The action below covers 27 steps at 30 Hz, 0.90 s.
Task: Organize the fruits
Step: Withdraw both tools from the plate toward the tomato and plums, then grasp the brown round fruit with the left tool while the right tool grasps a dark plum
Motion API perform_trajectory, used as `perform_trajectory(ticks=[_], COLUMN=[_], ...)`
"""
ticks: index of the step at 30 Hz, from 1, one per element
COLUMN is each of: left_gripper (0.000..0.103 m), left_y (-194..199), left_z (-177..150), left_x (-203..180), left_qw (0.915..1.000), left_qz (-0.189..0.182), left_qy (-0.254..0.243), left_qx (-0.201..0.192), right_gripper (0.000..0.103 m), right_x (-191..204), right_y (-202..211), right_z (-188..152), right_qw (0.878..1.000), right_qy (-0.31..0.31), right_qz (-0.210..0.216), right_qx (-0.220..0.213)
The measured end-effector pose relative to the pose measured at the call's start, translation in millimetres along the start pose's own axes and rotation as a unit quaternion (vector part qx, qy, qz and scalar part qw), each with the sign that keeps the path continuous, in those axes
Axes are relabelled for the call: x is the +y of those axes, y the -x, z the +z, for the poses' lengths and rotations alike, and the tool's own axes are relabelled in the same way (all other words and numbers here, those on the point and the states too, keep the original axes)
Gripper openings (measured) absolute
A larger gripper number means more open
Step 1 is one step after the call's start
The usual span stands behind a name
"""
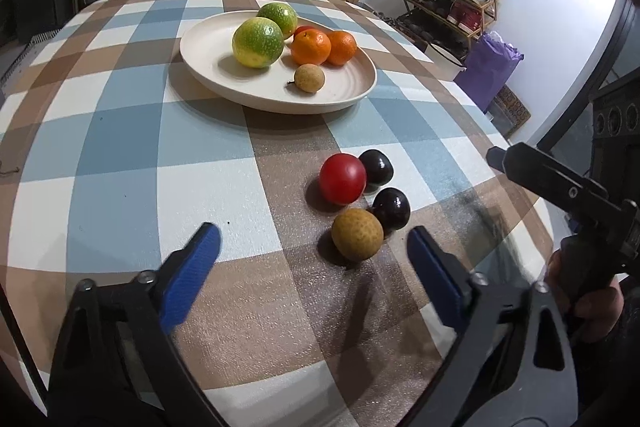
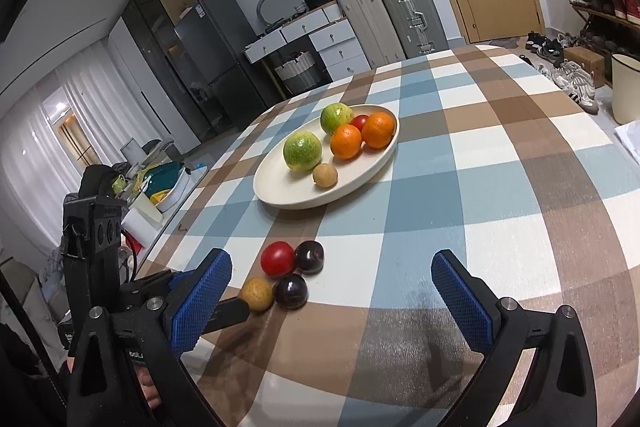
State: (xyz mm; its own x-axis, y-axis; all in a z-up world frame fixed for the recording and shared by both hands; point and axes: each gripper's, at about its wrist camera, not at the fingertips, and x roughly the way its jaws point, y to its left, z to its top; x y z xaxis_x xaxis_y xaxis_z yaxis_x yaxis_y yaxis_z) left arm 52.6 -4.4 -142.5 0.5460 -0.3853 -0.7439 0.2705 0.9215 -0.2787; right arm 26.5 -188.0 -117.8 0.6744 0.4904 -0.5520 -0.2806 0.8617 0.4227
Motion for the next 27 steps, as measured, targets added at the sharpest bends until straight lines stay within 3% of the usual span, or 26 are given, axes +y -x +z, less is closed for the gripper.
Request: perform_trajectory(ticks=[4,11,19,27], left_gripper=[0.067,0.025,0.025,0.025], left_y=[0.0,-2.7,3.0,33.2], left_z=[0.4,-2.6,-2.5,2.0], left_x=[-0.4,-9.5,-7.1,-3.8], left_qw=[0.9997,0.9976,0.9982,0.9982], left_qz=[-0.024,-0.064,-0.057,-0.048], left_qy=[-0.001,-0.022,-0.02,-0.023], left_qx=[0.002,0.012,0.001,-0.026], right_gripper=[0.102,0.102,0.102,0.102], right_x=[-0.2,-0.8,-0.8,5.4], right_y=[-0.2,0.6,3.2,-3.2], right_z=[-0.2,-1.4,-6.1,-6.5], right_qw=[1.0,1.0,1.0,1.0], right_qy=[0.0,0.0,0.005,0.016], right_qz=[0.001,-0.001,-0.001,0.009], right_qx=[0.0,0.001,0.006,0.025])
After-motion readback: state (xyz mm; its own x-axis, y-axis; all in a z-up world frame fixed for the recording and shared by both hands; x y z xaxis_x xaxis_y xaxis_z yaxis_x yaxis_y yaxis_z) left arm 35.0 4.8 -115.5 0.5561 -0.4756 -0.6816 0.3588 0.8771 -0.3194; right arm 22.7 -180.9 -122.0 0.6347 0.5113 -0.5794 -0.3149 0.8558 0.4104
